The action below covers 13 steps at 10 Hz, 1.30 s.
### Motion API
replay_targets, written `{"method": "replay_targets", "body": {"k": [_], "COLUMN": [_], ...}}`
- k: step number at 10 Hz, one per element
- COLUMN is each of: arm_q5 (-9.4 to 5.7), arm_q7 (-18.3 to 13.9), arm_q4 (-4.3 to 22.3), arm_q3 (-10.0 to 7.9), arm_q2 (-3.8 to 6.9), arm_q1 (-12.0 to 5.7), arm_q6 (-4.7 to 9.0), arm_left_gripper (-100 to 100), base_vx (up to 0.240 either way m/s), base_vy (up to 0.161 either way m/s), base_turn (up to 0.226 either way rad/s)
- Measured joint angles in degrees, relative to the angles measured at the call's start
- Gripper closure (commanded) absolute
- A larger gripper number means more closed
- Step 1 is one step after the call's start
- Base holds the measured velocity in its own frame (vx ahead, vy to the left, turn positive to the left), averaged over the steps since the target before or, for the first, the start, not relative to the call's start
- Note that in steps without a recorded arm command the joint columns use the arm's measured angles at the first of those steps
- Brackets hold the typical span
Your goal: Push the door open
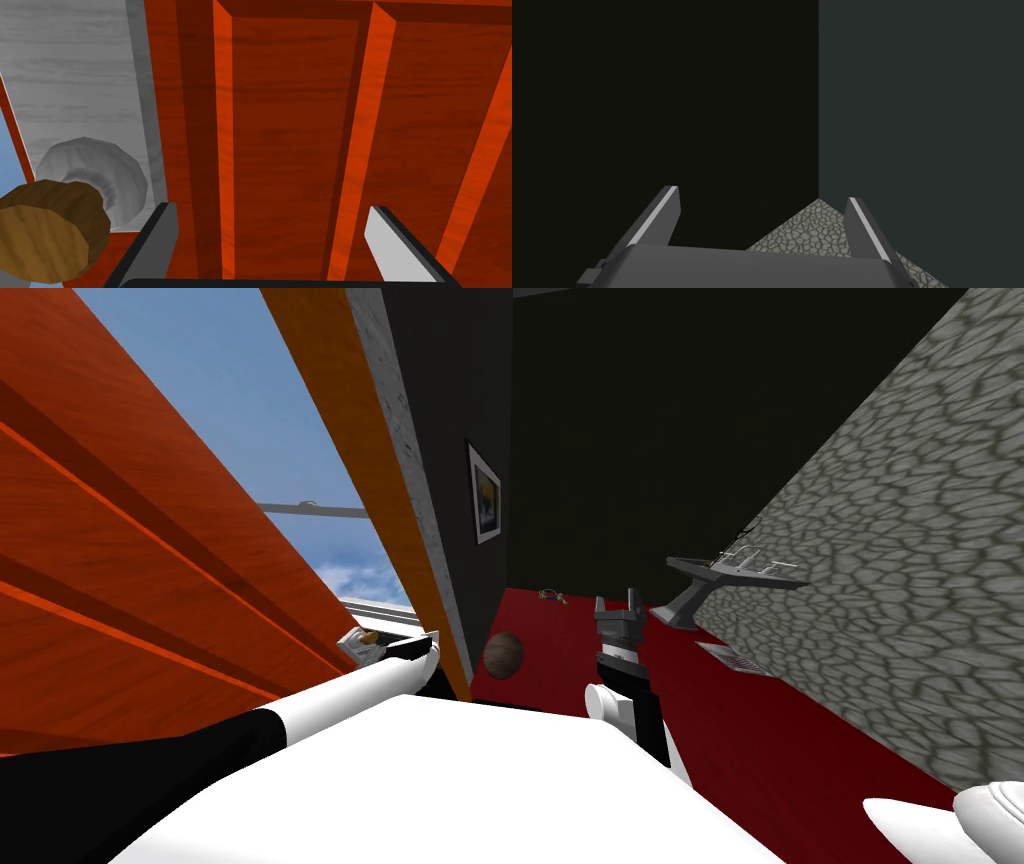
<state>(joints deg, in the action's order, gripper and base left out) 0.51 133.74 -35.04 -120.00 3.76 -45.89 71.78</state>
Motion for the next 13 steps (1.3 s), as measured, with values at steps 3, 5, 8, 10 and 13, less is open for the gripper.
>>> {"method": "replay_targets", "body": {"k": [3, 5, 8, 10, 13], "arm_q5": [-0.14, -0.1, -0.49, -0.86, -1.72], "arm_q7": [0.3, 0.0, 0.0, 0.4, 0.8], "arm_q4": [-3.4, -2.7, -2.9, -2.9, -3.2], "arm_q3": [-0.01, 0.0, 2.76, 5.0, 8.12], "arm_q2": [-1.61, -1.27, -0.44, 0.55, 1.01], "arm_q1": [-0.98, -0.65, 0.43, 0.74, 1.01], "arm_q6": [-1.27, -1.26, -1.16, -0.82, -0.86], "arm_left_gripper": [-100, -100, -100, -100, -100], "base_vx": [0.0, -0.073, -0.151, -0.139, -0.145], "base_vy": [0.001, 0.003, 0.025, 0.05, 0.073], "base_turn": [0.004, 0.023, 0.032, 0.002, -0.011]}}
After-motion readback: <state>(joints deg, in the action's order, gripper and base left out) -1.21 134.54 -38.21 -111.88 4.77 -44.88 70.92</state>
